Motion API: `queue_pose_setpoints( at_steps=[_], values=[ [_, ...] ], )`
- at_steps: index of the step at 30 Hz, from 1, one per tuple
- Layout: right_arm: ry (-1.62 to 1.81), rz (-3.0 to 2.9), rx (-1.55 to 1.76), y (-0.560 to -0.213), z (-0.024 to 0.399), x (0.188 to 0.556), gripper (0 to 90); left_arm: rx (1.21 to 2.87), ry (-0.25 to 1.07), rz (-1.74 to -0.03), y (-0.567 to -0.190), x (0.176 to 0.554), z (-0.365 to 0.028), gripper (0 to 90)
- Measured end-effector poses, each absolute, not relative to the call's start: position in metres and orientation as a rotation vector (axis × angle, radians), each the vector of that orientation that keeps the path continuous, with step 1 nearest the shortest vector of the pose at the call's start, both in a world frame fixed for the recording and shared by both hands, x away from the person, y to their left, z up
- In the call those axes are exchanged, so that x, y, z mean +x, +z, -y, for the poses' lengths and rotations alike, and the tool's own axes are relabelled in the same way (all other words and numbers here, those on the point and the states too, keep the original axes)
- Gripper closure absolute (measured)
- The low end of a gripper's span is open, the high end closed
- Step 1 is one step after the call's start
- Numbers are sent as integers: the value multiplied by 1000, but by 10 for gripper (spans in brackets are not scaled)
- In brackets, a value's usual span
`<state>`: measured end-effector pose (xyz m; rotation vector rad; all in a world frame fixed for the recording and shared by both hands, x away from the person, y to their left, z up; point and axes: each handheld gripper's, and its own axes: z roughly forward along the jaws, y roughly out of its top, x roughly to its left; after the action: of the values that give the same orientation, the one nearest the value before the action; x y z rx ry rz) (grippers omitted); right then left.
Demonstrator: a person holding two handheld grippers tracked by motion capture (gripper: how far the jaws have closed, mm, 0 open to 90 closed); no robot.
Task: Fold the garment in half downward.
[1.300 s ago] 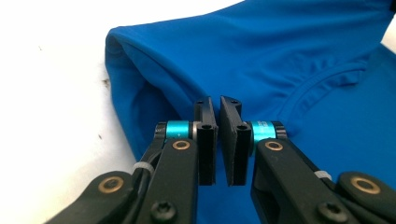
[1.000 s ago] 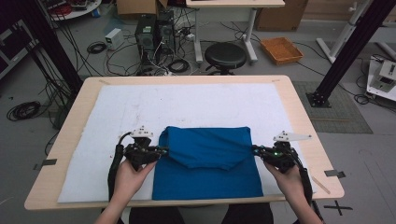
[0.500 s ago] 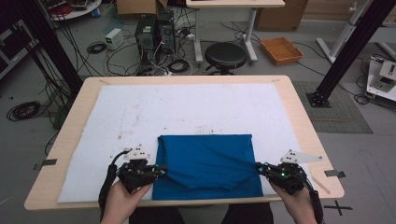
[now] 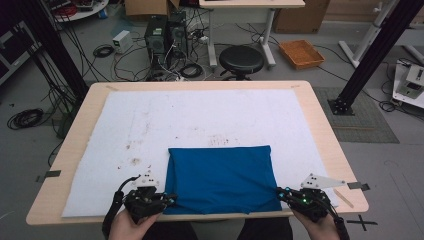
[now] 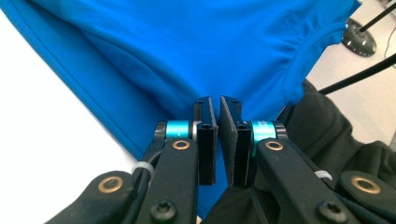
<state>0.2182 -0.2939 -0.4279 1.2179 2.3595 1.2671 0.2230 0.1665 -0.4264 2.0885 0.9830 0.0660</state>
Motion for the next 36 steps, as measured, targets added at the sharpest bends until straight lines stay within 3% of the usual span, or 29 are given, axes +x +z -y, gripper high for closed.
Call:
queue_pose_setpoints(
  at_steps=[3, 7, 10, 15, 24, 25, 29, 31, 33, 36],
  values=[
    [1251, -2352, 1214, -430, 293, 218, 806, 2095, 111, -995, -429, 224, -166, 682],
    [1258, -2269, 1225, -422, 298, 230, 703, 2072, 232, -984, -420, 235, -169, 589],
    [1255, -2198, 1254, -416, 301, 253, 640, 2033, 322, -993, -412, 255, -171, 569],
    [1283, -2107, 1342, -414, 302, 307, 619, 1960, 448, -1036, -409, 300, -172, 550],
    [1194, -2127, 1481, -436, 282, 370, 577, 1917, 436, -1185, -435, 360, -171, 550],
    [1172, -2143, 1482, -439, 280, 372, 584, 1936, 428, -1194, -438, 362, -170, 552],
    [1121, -2203, 1444, -447, 278, 374, 789, 1997, 444, -1219, -445, 362, -167, 629],
    [1125, -2203, 1429, -448, 280, 373, 798, 1996, 427, -1222, -445, 361, -168, 708],
    [1141, -2178, 1432, -446, 282, 371, 731, 1987, 431, -1220, -443, 360, -169, 703],
    [1167, -2141, 1447, -442, 285, 372, 639, 1972, 429, -1217, -442, 360, -169, 571]
  ],
)
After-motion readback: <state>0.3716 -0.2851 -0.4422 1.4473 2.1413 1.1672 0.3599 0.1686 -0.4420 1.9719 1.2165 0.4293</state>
